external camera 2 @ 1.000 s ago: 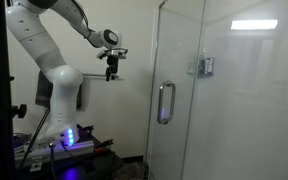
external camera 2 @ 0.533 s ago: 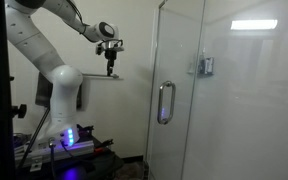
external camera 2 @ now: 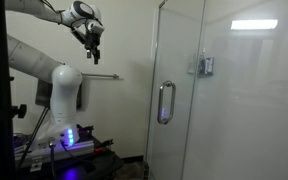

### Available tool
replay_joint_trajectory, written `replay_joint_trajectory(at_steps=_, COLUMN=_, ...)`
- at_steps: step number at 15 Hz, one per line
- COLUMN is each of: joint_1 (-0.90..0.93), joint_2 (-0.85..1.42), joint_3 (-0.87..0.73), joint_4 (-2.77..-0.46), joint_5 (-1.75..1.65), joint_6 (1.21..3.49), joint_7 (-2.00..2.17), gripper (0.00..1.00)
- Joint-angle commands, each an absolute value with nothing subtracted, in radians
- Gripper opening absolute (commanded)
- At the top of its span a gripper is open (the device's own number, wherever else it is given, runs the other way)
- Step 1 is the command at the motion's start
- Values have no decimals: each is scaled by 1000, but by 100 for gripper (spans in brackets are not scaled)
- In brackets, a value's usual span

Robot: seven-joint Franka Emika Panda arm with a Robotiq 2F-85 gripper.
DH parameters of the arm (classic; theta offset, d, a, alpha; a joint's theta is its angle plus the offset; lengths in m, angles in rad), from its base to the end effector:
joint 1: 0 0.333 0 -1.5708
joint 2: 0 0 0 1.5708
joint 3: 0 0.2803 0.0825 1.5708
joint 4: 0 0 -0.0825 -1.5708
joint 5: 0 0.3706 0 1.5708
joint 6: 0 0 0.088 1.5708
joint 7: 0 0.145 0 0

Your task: Close the shower door

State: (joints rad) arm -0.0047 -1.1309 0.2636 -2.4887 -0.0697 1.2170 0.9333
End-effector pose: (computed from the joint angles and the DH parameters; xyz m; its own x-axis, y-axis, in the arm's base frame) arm 0.1907 0.0559 0.5250 0.6612 -0.7335 0.1572 -0.7404 -0.6043 0.2944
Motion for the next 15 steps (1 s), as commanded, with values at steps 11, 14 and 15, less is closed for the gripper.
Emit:
replay_joint_trajectory(at_steps=11, joint_1=-241, joint_2=-1285, joint_3=37, joint_4=-2524, joint_5=-228, joint_6=1188, joint_7=1023, gripper=100)
replay_joint_trajectory(at_steps=14, joint_1=-315, joint_2=-1301, joint_3=-119, joint_4=-2531, joint_5=-363, joint_6=1185, joint_7=1022, gripper=100)
replay_joint_trajectory(at_steps=15, joint_1=-343, joint_2=-1296, joint_3=-170, joint_4=-2525, joint_5=-404, joint_6=1187, joint_7=1029, gripper=100)
